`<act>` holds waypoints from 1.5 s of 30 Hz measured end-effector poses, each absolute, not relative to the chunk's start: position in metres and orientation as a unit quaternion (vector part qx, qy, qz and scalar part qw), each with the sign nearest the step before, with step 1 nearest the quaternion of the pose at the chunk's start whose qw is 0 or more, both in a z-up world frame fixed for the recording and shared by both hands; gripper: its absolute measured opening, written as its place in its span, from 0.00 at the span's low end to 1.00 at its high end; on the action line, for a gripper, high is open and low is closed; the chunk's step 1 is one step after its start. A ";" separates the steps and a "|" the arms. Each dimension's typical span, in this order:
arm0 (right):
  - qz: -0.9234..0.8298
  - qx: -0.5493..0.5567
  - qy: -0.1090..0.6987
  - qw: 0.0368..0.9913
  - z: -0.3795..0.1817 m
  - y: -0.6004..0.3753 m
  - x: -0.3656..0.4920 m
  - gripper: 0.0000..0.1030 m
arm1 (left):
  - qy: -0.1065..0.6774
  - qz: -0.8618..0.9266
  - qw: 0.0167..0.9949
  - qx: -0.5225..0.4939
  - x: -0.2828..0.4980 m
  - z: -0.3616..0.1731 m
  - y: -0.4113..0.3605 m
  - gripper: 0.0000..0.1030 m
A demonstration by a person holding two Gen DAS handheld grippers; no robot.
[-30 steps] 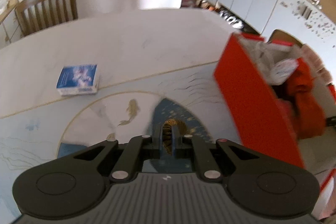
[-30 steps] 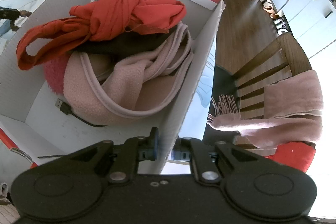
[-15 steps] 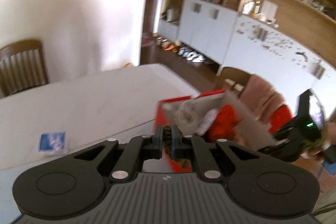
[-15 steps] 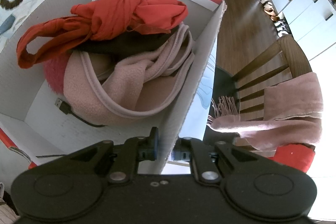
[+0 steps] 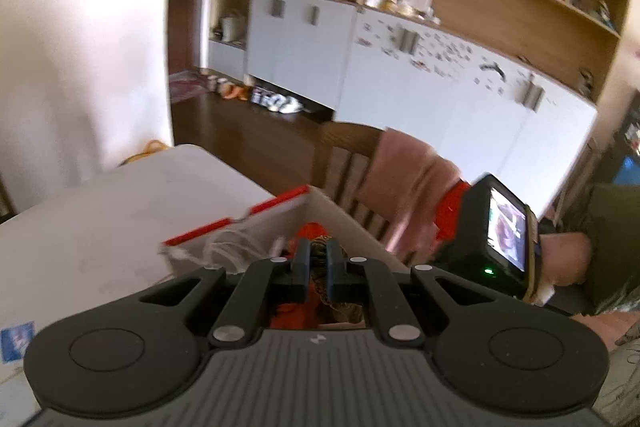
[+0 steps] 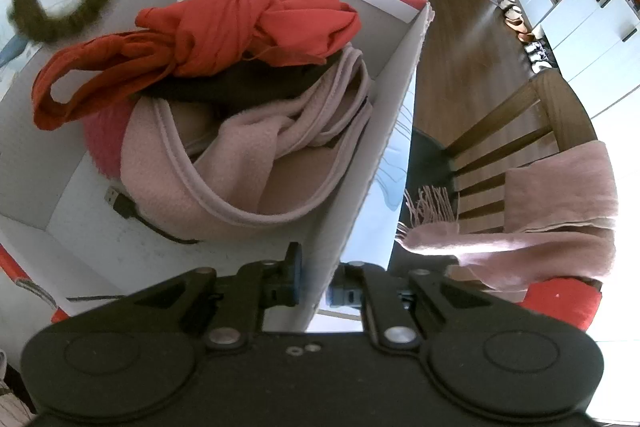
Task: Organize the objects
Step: 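Carry the brown bracelet into the box and open the left gripper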
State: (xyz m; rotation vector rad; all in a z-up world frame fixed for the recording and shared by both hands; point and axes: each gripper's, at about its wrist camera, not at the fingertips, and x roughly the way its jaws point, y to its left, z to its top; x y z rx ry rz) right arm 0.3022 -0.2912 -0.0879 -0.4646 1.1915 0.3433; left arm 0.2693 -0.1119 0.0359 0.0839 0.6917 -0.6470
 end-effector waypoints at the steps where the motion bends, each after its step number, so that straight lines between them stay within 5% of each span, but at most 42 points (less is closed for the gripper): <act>1: 0.160 -0.215 0.553 0.789 -0.088 -0.292 0.302 0.09 | 0.337 -0.316 0.886 0.045 0.273 0.032 -0.122 0.06; 30: 0.163 -0.193 0.555 0.792 -0.088 -0.299 0.306 0.08 | 0.453 -0.295 0.833 0.116 0.307 -0.074 -0.172 0.09; 33: 0.163 -0.193 0.555 0.793 -0.088 -0.299 0.306 0.08 | 0.450 -0.298 0.834 0.117 0.303 -0.072 -0.172 0.20; 37: 0.163 -0.193 0.555 0.793 -0.088 -0.300 0.306 0.08 | 0.442 -0.302 0.837 0.110 0.296 -0.067 -0.171 0.58; 45: 0.163 -0.193 0.555 0.793 -0.088 -0.299 0.306 0.08 | 0.433 -0.310 0.843 0.078 0.285 -0.049 -0.160 0.64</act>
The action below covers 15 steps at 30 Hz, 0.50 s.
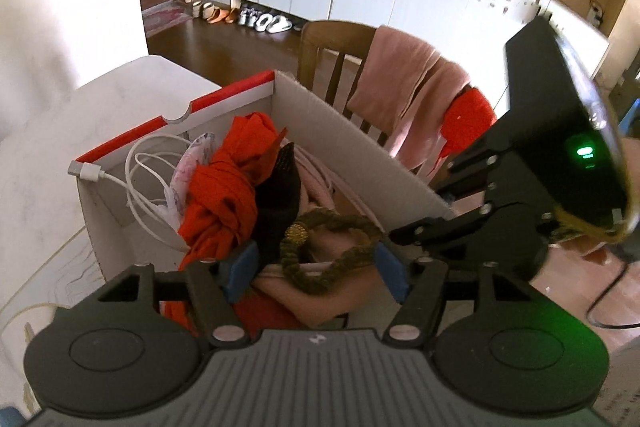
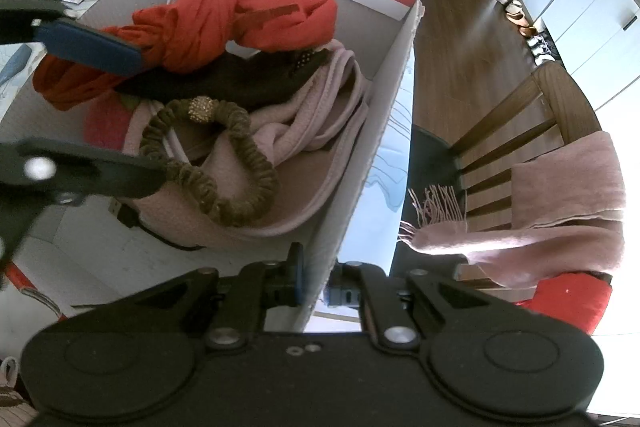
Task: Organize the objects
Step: 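Move the left gripper back over the small blue printed box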
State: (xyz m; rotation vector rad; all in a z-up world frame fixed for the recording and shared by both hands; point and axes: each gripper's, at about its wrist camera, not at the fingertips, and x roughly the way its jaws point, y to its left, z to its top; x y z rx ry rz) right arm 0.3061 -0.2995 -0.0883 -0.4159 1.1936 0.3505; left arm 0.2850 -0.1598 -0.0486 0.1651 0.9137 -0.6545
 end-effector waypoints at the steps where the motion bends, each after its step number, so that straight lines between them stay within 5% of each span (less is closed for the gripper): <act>1: 0.163 -0.194 0.555 0.793 -0.088 -0.299 0.306 0.08 | 0.431 -0.311 0.844 0.074 0.283 -0.046 -0.158 0.66; 15: 0.156 -0.187 0.558 0.793 -0.089 -0.299 0.308 0.07 | 0.389 -0.278 0.878 0.010 0.255 -0.003 -0.091 0.69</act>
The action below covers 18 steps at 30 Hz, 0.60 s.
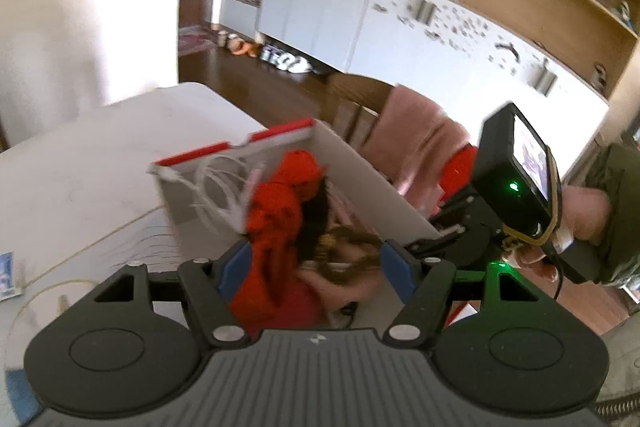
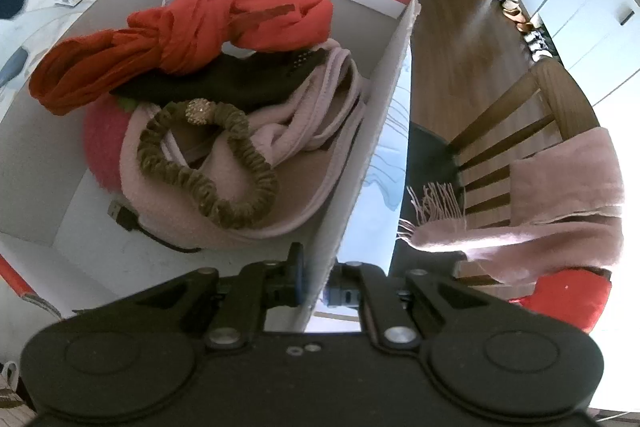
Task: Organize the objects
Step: 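Move the left gripper back over the small blue printed box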
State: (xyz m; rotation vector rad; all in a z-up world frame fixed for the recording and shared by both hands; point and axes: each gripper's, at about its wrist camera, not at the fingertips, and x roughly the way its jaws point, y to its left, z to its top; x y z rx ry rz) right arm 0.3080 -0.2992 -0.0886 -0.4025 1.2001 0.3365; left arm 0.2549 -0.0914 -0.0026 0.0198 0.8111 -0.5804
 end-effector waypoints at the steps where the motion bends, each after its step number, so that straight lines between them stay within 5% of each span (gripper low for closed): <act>1: 0.156 -0.186 0.559 0.793 -0.089 -0.299 0.308 0.07 | 0.386 -0.269 0.882 0.007 0.254 -0.001 -0.084 0.70; 18: 0.145 -0.165 0.580 0.785 -0.089 -0.302 0.318 0.06 | 0.387 -0.099 0.917 -0.021 0.261 -0.013 0.052 0.75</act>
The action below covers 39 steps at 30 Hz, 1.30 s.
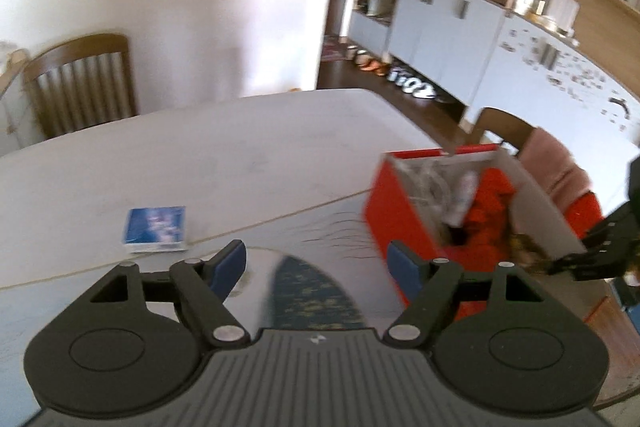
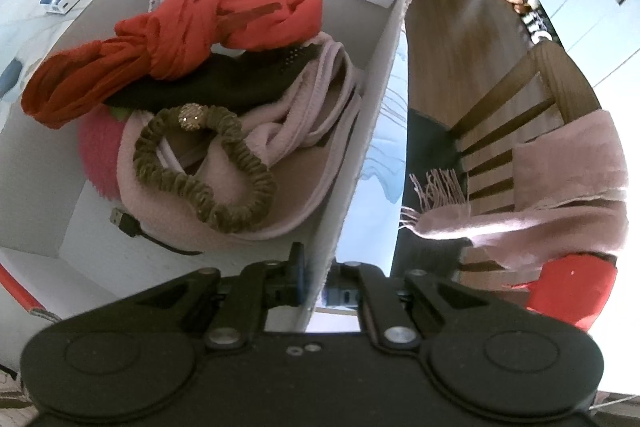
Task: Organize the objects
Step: 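Move the left gripper back over the small blue printed box, then close the left gripper on the blue printed box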
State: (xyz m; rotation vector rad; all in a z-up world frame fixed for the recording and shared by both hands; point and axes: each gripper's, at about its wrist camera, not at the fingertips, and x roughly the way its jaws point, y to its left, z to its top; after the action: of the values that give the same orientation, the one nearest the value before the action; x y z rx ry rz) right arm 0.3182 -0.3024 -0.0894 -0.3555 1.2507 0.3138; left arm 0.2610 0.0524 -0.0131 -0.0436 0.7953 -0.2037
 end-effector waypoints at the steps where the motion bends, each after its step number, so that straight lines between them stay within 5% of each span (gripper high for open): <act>1: 0.144 -0.161 0.582 0.783 -0.089 -0.303 0.319 0.06 | 0.389 -0.090 0.917 -0.020 0.263 -0.015 0.059 0.75; 13: 0.128 -0.131 0.608 0.773 -0.090 -0.306 0.325 0.05 | 0.428 -0.011 0.904 0.008 0.317 -0.064 0.118 0.76; 23: 0.114 -0.107 0.626 0.764 -0.090 -0.307 0.329 0.04 | 0.457 0.006 0.888 0.048 0.375 -0.103 0.130 0.93; 39: 0.096 -0.088 0.639 0.758 -0.094 -0.310 0.334 0.04 | 0.495 0.042 0.867 0.032 0.418 -0.148 0.154 0.93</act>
State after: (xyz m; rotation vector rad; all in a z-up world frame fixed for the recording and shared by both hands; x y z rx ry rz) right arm 0.3341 -0.3101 -0.0943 -0.1921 1.3922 0.2082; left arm 0.4184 0.1543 -0.1476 0.0678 1.0369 0.0882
